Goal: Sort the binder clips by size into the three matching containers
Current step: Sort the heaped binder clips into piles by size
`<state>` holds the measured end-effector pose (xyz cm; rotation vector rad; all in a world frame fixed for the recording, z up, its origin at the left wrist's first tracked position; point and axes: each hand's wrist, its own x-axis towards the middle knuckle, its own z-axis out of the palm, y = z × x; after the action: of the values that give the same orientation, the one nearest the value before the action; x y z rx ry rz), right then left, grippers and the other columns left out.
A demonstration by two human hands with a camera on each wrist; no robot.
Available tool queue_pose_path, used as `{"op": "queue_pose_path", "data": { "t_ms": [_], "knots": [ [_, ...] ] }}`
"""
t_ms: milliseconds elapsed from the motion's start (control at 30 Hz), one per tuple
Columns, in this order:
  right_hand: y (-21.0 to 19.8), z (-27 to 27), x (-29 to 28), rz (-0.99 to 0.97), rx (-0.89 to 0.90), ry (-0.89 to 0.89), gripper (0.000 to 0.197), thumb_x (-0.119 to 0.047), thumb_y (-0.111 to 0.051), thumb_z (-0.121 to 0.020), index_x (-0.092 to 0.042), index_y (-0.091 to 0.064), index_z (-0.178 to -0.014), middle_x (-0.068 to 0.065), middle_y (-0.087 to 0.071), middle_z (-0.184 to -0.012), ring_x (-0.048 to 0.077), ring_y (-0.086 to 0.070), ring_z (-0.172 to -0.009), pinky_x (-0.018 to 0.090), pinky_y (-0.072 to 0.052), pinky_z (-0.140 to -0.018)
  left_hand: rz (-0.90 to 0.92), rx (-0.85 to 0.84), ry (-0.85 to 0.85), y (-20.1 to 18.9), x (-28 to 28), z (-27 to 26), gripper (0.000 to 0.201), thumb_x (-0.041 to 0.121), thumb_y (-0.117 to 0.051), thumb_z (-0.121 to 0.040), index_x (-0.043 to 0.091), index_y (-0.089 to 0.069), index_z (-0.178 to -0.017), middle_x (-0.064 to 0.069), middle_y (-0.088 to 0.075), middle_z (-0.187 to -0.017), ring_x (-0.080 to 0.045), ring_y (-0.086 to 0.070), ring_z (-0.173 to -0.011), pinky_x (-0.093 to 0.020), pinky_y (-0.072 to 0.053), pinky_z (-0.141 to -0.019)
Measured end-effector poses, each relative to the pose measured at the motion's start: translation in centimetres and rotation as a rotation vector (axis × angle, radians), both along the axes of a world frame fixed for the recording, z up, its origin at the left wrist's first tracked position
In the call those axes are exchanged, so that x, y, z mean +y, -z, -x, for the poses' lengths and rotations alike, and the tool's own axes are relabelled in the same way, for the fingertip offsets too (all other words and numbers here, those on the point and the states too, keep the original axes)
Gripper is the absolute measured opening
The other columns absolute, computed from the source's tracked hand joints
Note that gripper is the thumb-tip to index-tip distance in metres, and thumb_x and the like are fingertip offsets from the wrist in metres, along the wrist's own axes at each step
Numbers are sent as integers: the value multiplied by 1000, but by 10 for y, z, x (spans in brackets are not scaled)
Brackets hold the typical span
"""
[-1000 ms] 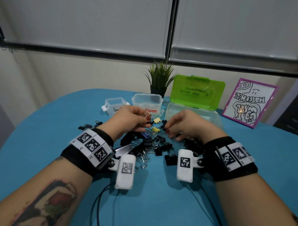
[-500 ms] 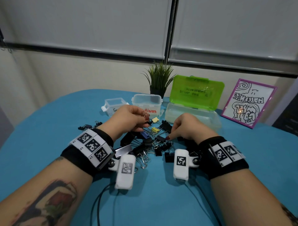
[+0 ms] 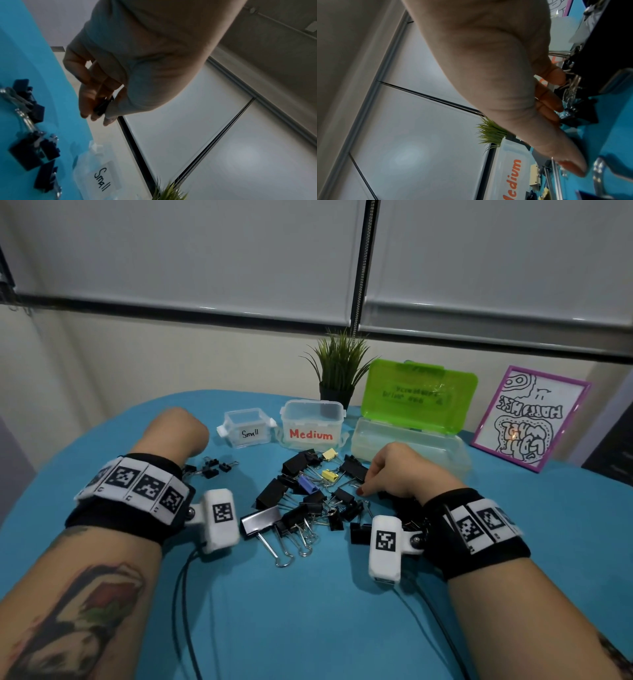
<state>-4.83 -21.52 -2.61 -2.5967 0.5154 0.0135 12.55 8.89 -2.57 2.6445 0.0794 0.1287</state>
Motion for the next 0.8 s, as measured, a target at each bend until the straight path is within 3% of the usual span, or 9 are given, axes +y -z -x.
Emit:
{"op": "queue_pose_path", "data": {
  "t_ms": [100,167,200,300,367,467,567,700,800],
  "knots": [
    [-2,1,2,-35,-70,-4,21,-27,-88,-69,-13,-74,-76,4,-71,-76,20,-64,-70,28,-51,-61,-54,38,27,-10,-11,18,25,20,-61,-89,12,-71,-110,-6,-69,-106,-29,-64,-91,-36,-53,-84],
    [-5,1,4,-67,-149,15,13,-21,-82,-75,-12,-73,-76,4,-70,-74,19,-61,-65,26,-48,-57,-4,-3,61,-17,-20,31,29,28,-68,-86,16,-71,-113,-8,-69,-111,-32,-64,-101,-39,-51,-93],
    [-6,2,5,-79,-179,21,11,-19,-80,-76,-11,-72,-75,5,-69,-73,19,-60,-64,26,-47,-56,58,-34,95,-21,-25,40,30,30,-71,-85,19,-70,-113,-8,-69,-112,-32,-64,-103,-38,-51,-92],
    [-7,3,5,-65,-176,18,13,-19,-84,-74,-12,-73,-77,3,-70,-73,19,-63,-68,26,-48,-58,311,-25,290,-28,-47,74,26,34,-74,-85,22,-70,-107,-1,-67,-104,-25,-66,-90,-27,-49,-67],
    [-8,4,2,-24,-130,27,20,-25,-88,-71,-12,-74,-77,2,-71,-76,20,-66,-74,29,-52,-62,348,71,425,-28,-62,92,26,38,-78,-82,23,-71,-103,1,-70,-105,-22,-67,-94,-25,-50,-68],
    [-11,5,-2,24,-41,51,37,-36,-92,-66,-7,-75,-81,9,-74,-84,26,-69,-84,35,-55,-70,134,238,519,-24,-76,106,41,51,-81,-74,26,-70,-105,5,-66,-108,-16,-62,-91,-32,-52,-80],
    [-9,5,2,33,27,35,50,-43,-94,-59,-3,-76,-83,12,-75,-88,29,-70,-89,37,-56,-73,-166,317,504,-28,-80,118,69,63,-75,-71,23,-62,-126,3,-58,-122,-18,-52,-101,-30,-44,-90],
    [-5,2,8,33,31,17,41,-33,-94,-62,-5,-76,-86,11,-74,-89,30,-70,-90,39,-58,-79,-242,368,483,-33,-73,120,85,63,-81,-64,25,-54,-135,1,-53,-125,-20,-54,-109,-35,-50,-97],
    [-5,2,7,5,33,13,35,-27,-93,-64,-7,-75,-86,10,-73,-90,28,-69,-89,39,-59,-80,-222,458,486,-32,-66,116,84,55,-89,-55,28,-57,-127,1,-65,-107,-20,-66,-101,-35,-58,-88]
  ]
}}
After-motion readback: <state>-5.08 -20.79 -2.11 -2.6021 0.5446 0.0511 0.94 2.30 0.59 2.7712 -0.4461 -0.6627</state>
